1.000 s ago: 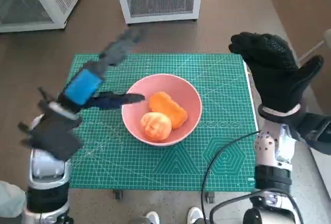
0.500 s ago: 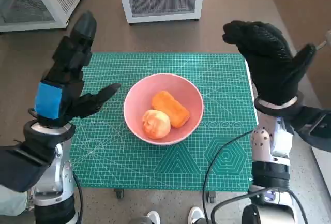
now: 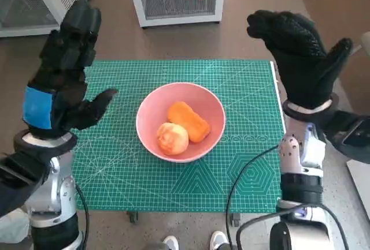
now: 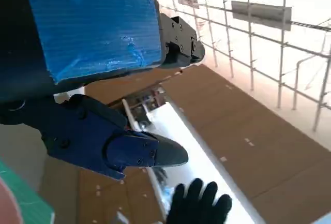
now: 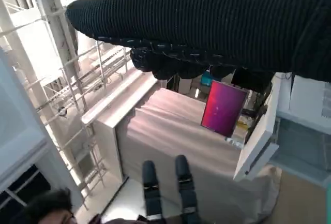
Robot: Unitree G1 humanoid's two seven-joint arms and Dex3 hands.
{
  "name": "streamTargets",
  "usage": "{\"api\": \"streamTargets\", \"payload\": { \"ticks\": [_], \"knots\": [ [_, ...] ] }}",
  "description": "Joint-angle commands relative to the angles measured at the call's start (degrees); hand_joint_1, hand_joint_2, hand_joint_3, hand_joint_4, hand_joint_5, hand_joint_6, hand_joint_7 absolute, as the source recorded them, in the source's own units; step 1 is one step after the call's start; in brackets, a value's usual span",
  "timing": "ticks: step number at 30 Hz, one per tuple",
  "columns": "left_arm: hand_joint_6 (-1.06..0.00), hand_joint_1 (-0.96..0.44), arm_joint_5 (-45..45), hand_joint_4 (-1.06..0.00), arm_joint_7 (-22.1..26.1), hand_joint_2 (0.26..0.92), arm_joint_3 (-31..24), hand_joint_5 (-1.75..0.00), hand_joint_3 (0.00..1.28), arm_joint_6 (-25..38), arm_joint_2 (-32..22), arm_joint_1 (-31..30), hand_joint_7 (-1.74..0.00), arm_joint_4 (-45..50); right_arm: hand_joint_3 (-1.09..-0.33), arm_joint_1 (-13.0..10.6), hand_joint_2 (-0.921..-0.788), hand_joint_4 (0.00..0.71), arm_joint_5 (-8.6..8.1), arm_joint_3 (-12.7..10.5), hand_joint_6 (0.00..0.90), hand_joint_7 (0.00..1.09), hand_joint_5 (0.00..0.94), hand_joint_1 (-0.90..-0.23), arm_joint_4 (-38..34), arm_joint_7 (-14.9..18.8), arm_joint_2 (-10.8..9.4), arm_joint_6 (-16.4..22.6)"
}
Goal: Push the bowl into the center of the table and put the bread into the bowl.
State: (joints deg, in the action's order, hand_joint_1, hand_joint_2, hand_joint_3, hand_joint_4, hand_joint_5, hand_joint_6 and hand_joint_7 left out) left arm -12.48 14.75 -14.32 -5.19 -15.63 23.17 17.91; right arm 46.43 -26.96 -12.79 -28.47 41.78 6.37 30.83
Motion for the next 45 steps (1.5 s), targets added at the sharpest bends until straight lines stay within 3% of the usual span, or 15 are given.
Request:
{"api": "streamTargets", "payload": {
  "ticks": [1, 25, 34, 45],
  "knots": [
    [-0.25, -0.62, -0.1, -0.16, -0.4, 0.921, 0.2, -0.03, 0.41, -1.8, -0.2, 1.4, -0.1, -1.3, -0.709, -0.2, -0.921, 0.265, 1.16, 0.6, 0.406, 0.01, 0.002, -0.601, -0.6, -0.8, 0.1, -0.1],
    [-0.23, -0.63, -0.5, -0.21, 0.9, 0.921, 1.8, -0.04, 0.4, -3.8, -0.7, 2.0, -0.14, -3.8, -0.697, -1.0, -0.921, 0.255, 2.23, 1.8, 0.404, 0.0, 0.0, -0.592, 0.7, -3.0, 0.5, -0.7],
    [-0.23, -0.64, -0.6, -0.21, 1.5, 0.921, 1.9, -0.03, 0.4, -3.7, -1.2, 2.3, -0.15, -4.4, -0.686, -1.7, -0.921, 0.25, 3.34, 2.4, 0.401, 0.0, 0.0, -0.592, 2.9, -5.6, 0.4, -2.7],
    [-0.23, -0.65, -1.1, -0.2, 2.0, 0.921, 1.9, -0.02, 0.39, -3.3, -1.4, 3.1, -0.16, -5.5, -0.66, -0.6, -0.921, 0.256, 3.66, 2.1, 0.399, 0.0, 0.003, -0.597, 1.6, -6.5, 0.6, -3.1]
  ]
}}
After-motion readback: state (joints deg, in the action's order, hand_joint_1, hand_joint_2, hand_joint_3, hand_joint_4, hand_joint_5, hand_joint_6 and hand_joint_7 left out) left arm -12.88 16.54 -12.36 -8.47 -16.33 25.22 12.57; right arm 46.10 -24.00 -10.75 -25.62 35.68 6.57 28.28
